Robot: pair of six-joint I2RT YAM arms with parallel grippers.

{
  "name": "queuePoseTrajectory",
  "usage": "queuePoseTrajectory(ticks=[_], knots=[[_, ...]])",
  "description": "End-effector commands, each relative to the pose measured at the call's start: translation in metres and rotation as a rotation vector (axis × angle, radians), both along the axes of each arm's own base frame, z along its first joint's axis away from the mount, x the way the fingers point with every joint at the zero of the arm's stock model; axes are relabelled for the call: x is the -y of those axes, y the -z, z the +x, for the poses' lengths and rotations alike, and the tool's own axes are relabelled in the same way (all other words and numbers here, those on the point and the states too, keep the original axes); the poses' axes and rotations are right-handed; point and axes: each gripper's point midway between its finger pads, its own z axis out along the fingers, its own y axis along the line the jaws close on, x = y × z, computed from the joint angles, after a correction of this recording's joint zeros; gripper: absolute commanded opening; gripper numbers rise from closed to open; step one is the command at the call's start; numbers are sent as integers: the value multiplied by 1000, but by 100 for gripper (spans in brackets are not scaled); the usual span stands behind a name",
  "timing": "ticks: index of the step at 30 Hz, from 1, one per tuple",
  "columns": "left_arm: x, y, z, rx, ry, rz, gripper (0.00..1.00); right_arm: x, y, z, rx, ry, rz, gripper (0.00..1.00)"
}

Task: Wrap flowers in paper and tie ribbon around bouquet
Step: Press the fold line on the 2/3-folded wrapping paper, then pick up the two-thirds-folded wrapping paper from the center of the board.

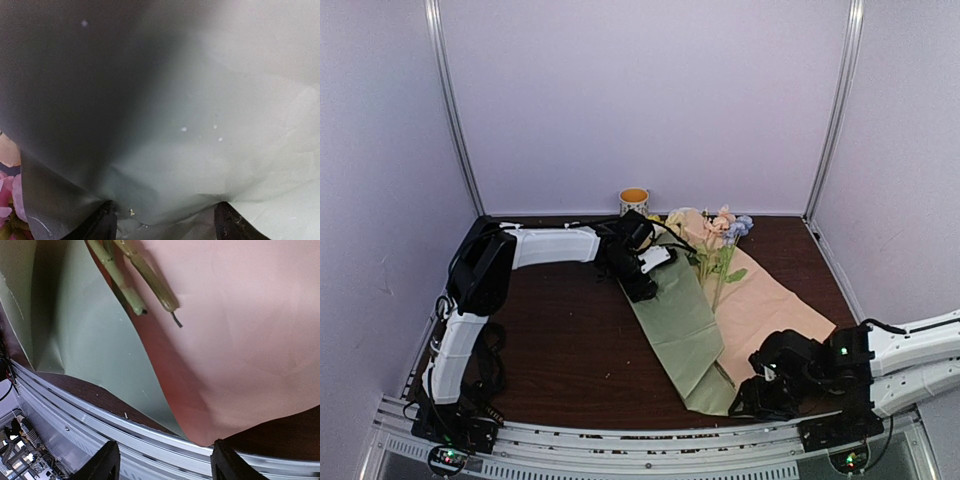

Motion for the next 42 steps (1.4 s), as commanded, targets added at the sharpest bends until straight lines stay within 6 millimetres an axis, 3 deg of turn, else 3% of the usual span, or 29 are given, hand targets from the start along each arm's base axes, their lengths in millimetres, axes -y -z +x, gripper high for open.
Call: queuePoseTrajectory(ticks=[1,8,10,11,16,21,29,32,39,42], knots=[[-8,14,5,-18,-12,32,71,-5,3,2,-40,68,23,63],[-7,14,4,-22,-3,30,71,5,-15,1,-182,386,170,66],[-6,14,4,-23,0,26,71,0,-31,15,-172,498,287,67],[-5,13,4,-23,0,26,71,4,-35,22,-147,539,296,73],[-5,14,4,-25,9,24,71,33,-7,-7,-296,577,77,74],[-5,14,3,-27,16,26,71,49,-8,-7,-269,594,-27,72],[-5,14,3,-27,15,26,71,16,9,-1,-285,477,1,70],[-5,14,3,-26,15,27,71,13,9,2,-277,460,0,64],[-5,13,3,-25,17,26,71,17,7,23,-213,508,32,35],[-5,14,2,-26,18,27,71,18,2,39,-162,491,26,34]])
